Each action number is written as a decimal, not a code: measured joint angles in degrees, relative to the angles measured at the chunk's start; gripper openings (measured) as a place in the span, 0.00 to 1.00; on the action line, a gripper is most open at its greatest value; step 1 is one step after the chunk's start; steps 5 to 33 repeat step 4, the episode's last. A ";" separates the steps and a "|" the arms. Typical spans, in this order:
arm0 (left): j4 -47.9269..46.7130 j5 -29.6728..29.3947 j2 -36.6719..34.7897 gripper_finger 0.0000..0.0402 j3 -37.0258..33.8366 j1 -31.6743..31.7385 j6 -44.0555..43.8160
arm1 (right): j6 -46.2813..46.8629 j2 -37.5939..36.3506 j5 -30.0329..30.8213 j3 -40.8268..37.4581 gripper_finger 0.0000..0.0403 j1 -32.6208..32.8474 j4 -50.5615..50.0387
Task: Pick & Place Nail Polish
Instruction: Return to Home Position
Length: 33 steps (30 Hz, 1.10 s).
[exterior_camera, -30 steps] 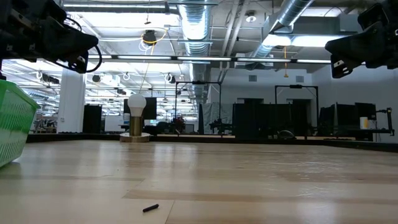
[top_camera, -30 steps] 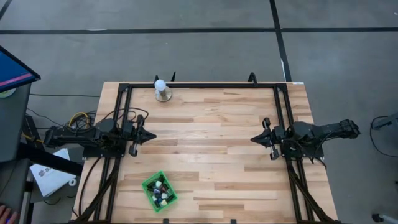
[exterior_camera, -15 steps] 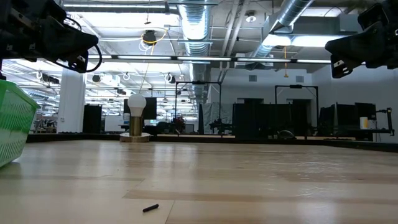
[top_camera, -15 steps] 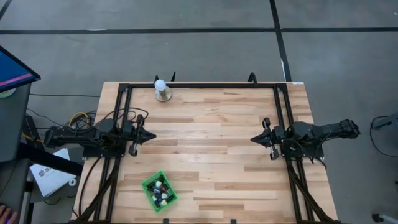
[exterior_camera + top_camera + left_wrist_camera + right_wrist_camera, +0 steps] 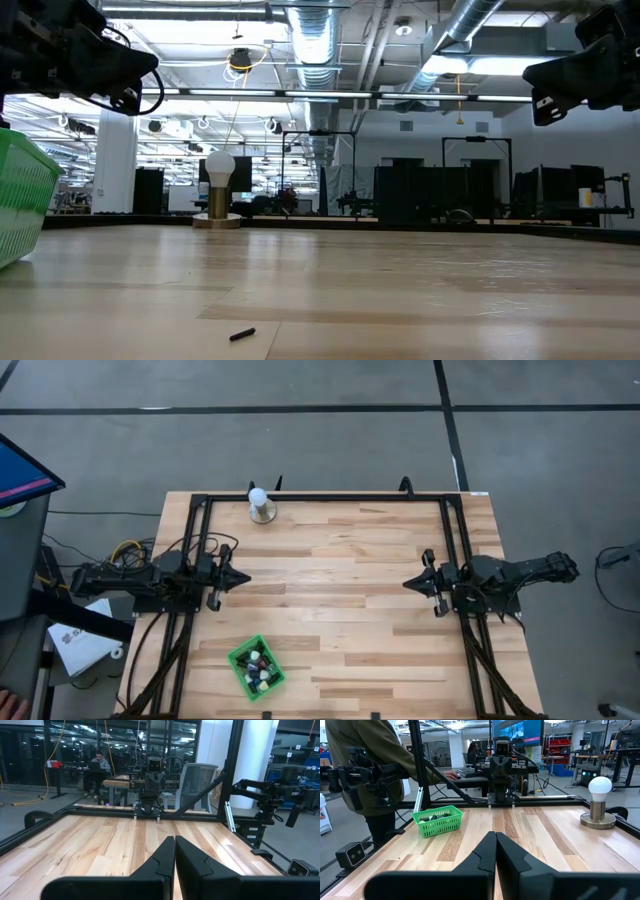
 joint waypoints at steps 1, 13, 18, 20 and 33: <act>0.00 -0.02 0.01 0.02 0.00 0.02 0.00 | -0.01 0.00 0.01 0.01 0.00 0.00 -0.01; 0.02 -0.02 0.01 0.02 0.00 0.02 0.00 | 0.01 0.00 0.01 0.01 0.00 -0.02 -0.01; 0.02 -0.02 0.01 0.02 0.00 0.02 0.00 | 0.01 0.00 0.01 0.01 0.00 -0.02 -0.01; 0.02 -0.02 0.01 0.02 0.00 0.02 0.00 | 0.01 0.00 0.01 0.01 0.00 -0.02 -0.01; 0.02 -0.02 0.01 0.02 0.00 0.02 0.00 | 0.01 0.00 0.01 0.01 0.00 -0.02 -0.01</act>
